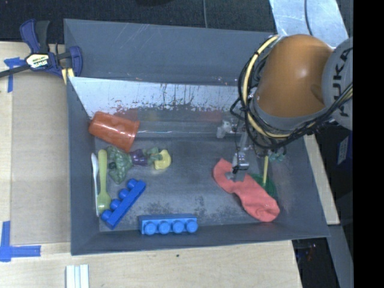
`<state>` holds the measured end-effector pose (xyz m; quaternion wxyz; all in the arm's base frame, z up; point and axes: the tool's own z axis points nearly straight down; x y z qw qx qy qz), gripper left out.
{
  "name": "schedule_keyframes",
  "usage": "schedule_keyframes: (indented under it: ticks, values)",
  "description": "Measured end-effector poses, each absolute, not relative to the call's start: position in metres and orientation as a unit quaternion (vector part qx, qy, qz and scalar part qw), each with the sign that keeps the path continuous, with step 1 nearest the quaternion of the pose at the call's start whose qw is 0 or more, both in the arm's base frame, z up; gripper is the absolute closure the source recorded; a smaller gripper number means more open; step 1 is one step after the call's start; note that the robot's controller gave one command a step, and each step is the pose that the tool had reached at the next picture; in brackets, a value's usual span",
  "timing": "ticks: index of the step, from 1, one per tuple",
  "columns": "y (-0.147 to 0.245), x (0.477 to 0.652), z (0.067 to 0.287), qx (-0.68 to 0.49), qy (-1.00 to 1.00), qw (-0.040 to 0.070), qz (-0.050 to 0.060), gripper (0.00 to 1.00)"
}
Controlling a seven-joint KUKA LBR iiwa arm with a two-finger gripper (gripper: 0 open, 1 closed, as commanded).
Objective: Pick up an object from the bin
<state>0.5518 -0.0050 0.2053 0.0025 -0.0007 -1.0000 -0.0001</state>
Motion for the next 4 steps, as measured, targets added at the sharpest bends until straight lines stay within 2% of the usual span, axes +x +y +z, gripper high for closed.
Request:
schedule_keyframes:
  ticks: [1, 2, 3, 4]
  values:
    - [-0.005, 0.553, 0.210, -0.001, -1.000, -0.002, 0.000, 0.00]
    - [-0.040, 0.532, 0.140, 0.030, -1.000, -0.004, 0.000, 0.00]
    - [-0.051, 0.528, 0.099, 0.097, -0.995, -0.008, 0.001, 0.00]
    - [-0.061, 0.541, 0.072, 0.085, -0.996, -0.008, 0.002, 1.00]
